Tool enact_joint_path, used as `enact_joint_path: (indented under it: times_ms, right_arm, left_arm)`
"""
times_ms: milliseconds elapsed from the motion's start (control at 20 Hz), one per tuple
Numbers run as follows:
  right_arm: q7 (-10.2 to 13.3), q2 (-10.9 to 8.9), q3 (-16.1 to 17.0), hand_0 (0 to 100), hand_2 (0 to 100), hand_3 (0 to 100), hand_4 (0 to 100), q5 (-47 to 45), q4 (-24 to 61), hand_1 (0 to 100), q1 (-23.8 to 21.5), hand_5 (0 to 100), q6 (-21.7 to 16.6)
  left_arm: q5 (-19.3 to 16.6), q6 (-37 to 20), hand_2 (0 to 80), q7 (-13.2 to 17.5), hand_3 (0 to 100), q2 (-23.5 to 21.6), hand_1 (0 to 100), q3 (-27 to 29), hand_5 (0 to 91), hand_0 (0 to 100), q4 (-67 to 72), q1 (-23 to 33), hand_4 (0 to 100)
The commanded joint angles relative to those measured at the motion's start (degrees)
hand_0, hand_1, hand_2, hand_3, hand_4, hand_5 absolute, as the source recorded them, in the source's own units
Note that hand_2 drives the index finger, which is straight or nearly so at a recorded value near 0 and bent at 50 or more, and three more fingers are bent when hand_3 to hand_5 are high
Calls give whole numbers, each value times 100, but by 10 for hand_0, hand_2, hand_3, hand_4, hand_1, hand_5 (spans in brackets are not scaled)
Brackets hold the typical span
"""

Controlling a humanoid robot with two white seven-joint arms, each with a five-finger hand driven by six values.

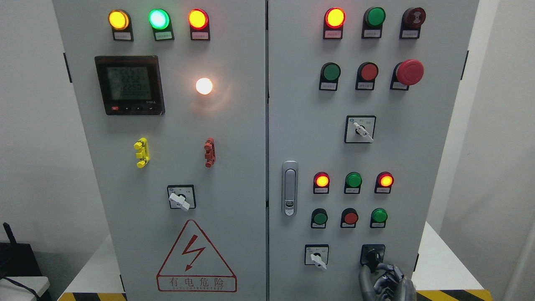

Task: Trip black knob to open circuit
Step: 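Twist the black knob with the right hand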

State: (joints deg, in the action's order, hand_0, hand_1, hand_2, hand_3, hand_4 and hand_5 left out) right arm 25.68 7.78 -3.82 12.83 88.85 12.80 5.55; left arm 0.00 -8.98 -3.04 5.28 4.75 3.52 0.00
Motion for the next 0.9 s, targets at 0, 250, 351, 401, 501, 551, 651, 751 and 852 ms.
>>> enact_joint_path:
  times_ms: [0,250,351,401,501,551,651,751,852]
  right_arm:
    - [7,-5,-14,435,616,938,958,-70,1,725,21,956,-1]
    - [7,4,-14,433,616,940,959,-140,9,720,38,957,-1]
    - [7,4,-14,432,617,941,959,-140,9,718,47,957,-1]
    - [7,4,-14,431,618,942,960,-140,9,714,47,957,-1]
    - [7,4,-14,430,619,943,961,-140,10,709,47,957,-1]
    - [7,4,-14,429,619,943,961,-149,18,708,56,957,-1]
    - [7,4,-14,428,620,944,961,-175,9,708,65,957,-1]
    - [7,4,-23,427,621,945,962,-359,18,708,65,958,8]
    - [7,4,-23,426,621,945,962,-386,18,709,65,958,16]
  left_arm:
    - [-184,2,0,-3,0,-1,389,0,0,120,0,-44,0]
    - [-185,2,0,-3,0,-1,389,0,0,120,0,-44,0]
    - [-193,2,0,-3,0,-1,389,0,0,120,0,-44,0]
    - [-185,2,0,-3,0,-1,389,0,0,120,0,-44,0]
    - [-184,2,0,-3,0,-1,389,0,0,120,0,-44,0]
    - [-184,2,0,-3,0,8,389,0,0,120,0,-44,0]
    - [-185,2,0,-3,0,-1,389,0,0,120,0,-44,0]
    - [-185,2,0,-3,0,8,389,0,0,120,0,-44,0]
    - [-193,2,0,-3,0,-1,389,0,0,120,0,-44,0]
